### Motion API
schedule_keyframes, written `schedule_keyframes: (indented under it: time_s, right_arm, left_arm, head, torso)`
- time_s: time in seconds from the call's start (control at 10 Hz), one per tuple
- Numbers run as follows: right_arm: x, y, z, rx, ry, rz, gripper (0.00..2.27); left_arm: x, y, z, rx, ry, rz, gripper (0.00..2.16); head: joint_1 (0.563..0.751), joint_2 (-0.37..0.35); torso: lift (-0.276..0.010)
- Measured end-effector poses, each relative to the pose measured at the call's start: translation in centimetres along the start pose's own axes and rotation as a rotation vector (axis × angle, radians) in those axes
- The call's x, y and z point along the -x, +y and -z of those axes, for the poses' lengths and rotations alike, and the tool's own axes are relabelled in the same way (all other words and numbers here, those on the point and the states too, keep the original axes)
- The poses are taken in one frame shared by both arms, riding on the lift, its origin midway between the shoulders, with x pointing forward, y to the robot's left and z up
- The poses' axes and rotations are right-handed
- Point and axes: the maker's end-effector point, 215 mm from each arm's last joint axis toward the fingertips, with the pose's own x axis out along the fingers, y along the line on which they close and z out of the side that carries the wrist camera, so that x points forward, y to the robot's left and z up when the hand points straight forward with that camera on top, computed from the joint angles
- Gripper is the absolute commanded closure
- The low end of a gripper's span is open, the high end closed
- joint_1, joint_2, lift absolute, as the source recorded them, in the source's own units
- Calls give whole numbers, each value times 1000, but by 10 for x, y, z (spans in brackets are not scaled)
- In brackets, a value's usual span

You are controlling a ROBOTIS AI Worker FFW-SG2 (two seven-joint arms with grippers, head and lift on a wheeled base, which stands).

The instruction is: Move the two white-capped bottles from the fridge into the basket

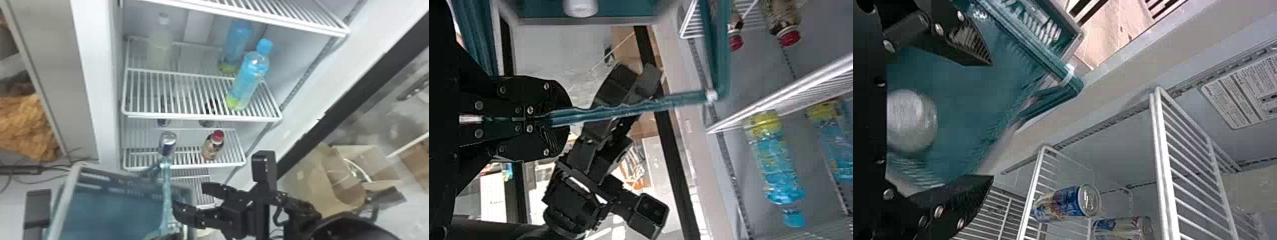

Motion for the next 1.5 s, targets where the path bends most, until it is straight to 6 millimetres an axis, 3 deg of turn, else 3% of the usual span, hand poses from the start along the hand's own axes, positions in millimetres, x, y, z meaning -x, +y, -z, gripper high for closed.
schedule_keyframes:
  time_s: [0.3, 0.7, 0.8, 1.1, 1.5]
  right_arm:
    - [9, -6, -31, 65, -105, 38, 113]
    - [72, -19, -119, 242, -388, 243, 114]
    - [80, -21, -138, 274, -448, 267, 108]
    - [64, -21, -172, 320, -567, 261, 56]
    - [18, -28, -202, 348, -661, 229, 28]
  left_arm:
    - [1, 0, 0, 1, -1, 0, 1193]
    - [2, 1, 0, 6, -4, -1, 1194]
    - [2, 1, 0, 7, -6, -1, 1194]
    - [0, 0, 0, 5, -4, 3, 1193]
    - [-2, -4, 0, 1, 2, 11, 1193]
  head:
    - [695, -350]
    - [695, -350]
    - [695, -350]
    - [695, -350]
    - [695, -317]
  torso:
    - [0]
    - [0]
    - [0]
    - [0]
    - [0]
